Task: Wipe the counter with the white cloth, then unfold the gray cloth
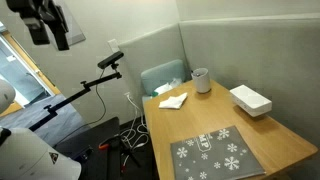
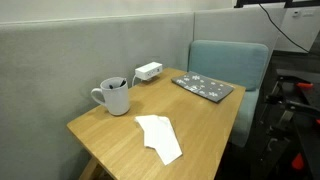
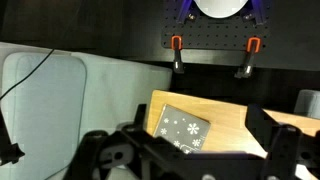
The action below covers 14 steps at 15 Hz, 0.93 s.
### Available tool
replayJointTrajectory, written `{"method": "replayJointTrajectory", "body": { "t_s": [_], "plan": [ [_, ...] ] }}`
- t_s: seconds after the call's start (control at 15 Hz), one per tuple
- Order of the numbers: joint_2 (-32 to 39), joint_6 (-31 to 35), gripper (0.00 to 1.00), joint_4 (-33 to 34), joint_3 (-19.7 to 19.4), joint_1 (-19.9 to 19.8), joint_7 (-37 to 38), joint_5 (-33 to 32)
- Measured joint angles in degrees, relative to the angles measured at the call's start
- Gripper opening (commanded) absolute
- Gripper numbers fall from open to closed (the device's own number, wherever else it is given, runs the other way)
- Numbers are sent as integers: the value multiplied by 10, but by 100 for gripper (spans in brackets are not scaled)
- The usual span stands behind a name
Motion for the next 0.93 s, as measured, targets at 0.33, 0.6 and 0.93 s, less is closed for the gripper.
{"method": "replayJointTrajectory", "body": {
  "t_s": [0.33,0.6,0.93],
  "plan": [
    [0,0,100,0,0,0,0,0],
    [3,13,100,-1,-2,5,1,1],
    [57,164,100,-17,-2,25,11,33]
  ]
}}
